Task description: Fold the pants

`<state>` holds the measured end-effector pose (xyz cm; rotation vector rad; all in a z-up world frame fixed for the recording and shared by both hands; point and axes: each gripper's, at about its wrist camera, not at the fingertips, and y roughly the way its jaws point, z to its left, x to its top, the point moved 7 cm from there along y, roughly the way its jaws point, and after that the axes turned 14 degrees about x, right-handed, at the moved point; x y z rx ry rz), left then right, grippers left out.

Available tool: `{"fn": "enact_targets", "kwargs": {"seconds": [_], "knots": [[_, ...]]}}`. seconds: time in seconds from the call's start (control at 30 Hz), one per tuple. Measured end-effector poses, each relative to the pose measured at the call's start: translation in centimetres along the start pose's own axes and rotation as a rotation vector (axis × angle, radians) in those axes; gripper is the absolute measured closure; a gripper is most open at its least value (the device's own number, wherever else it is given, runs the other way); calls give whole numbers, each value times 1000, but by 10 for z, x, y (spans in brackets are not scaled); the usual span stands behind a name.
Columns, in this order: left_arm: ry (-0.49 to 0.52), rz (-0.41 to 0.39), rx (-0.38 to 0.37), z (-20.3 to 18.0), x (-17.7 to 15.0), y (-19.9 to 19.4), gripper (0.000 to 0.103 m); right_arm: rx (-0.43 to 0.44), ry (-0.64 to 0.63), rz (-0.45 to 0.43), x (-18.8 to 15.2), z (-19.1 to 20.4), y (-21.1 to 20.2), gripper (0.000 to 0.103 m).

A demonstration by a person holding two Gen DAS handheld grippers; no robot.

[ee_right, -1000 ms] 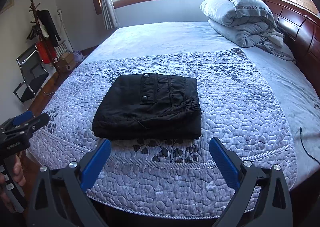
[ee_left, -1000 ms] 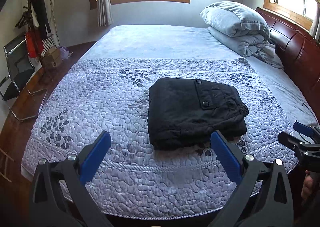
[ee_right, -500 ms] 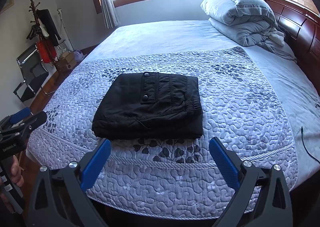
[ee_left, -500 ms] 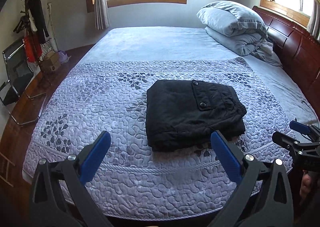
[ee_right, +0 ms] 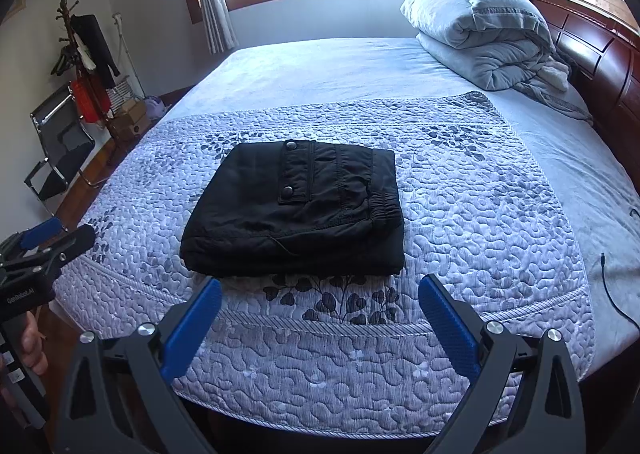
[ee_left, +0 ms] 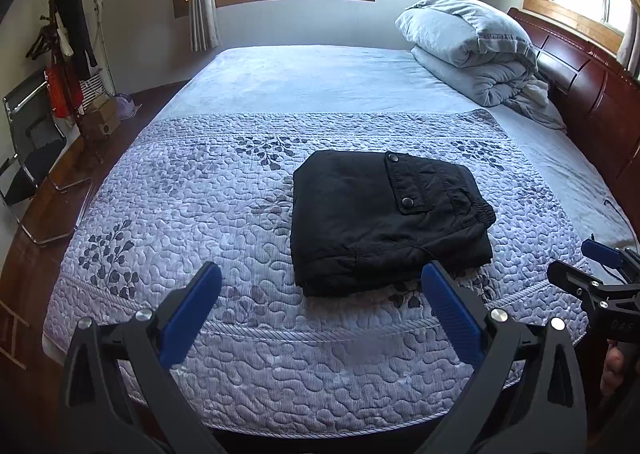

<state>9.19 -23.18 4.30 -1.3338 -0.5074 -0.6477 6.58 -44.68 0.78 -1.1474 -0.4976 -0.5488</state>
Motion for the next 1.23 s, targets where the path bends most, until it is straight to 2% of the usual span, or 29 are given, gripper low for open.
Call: {"fn": "enact_targets", "kwargs": {"seconds": [0.83, 1.23], "knots": [[20, -7, -2, -2, -1, 3, 3, -4, 6, 11, 0, -6, 4, 4], [-6, 25, -10, 1, 0, 8, 3, -7, 5, 8, 2, -8, 4, 4]]}}
